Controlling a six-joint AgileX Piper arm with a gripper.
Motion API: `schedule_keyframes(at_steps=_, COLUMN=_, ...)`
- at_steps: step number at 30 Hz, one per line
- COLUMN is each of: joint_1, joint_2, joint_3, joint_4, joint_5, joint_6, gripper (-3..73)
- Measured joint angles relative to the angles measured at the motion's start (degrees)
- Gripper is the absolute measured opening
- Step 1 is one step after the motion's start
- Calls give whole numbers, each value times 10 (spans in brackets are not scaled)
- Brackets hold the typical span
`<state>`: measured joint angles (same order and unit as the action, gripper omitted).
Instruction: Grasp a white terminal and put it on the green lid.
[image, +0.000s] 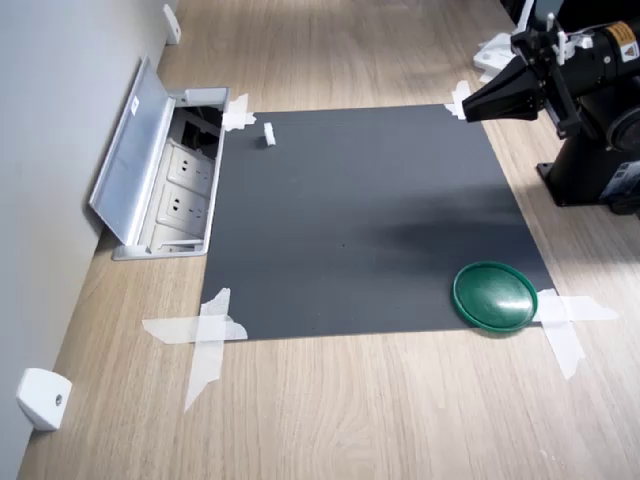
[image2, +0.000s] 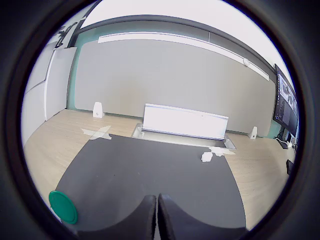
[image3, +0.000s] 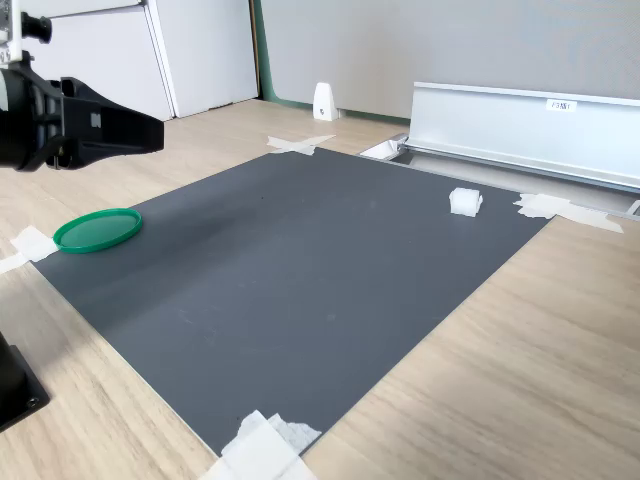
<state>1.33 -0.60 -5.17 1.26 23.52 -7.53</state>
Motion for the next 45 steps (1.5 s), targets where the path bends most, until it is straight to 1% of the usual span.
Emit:
schedule_keyframes(at_steps=6, joint_1=0, joint_2=0, joint_3=0, joint_4=0, joint_5=0, joint_6=26, gripper=-9)
schedule_keyframes(at_steps=14, joint_1=0, joint_2=1, joint_3=-5, joint_4=0, joint_5=0, joint_6=32, gripper=-9)
schedule_keyframes(at_steps=24, joint_1=0, joint_2=110, joint_3=-87, joint_4=0, joint_5=4, joint_6=41, gripper=-9)
schedule_keyframes(at_steps=28, joint_1=0, joint_2=171, joint_3=-142, joint_4=0, joint_5=46, joint_6=41, gripper=-9)
schedule_keyframes(at_steps=33, joint_1=0, joint_2=279, joint_3=-228, joint_4=-3, joint_5=141, joint_6=43, gripper=-9)
schedule_keyframes(at_steps=37, joint_1=0, joint_2=367, joint_3=-299, joint_4=-8, joint_5=204, joint_6=43, gripper=-9)
schedule_keyframes(at_steps=42, joint_1=0, joint_2=468, joint_3=-361, joint_4=-32, joint_5=247, joint_6=43, gripper=-9)
schedule_keyframes(at_steps=45, joint_1=-1, joint_2=525, joint_3=-384, joint_4=-33, joint_5=260, joint_6=16, gripper=-9)
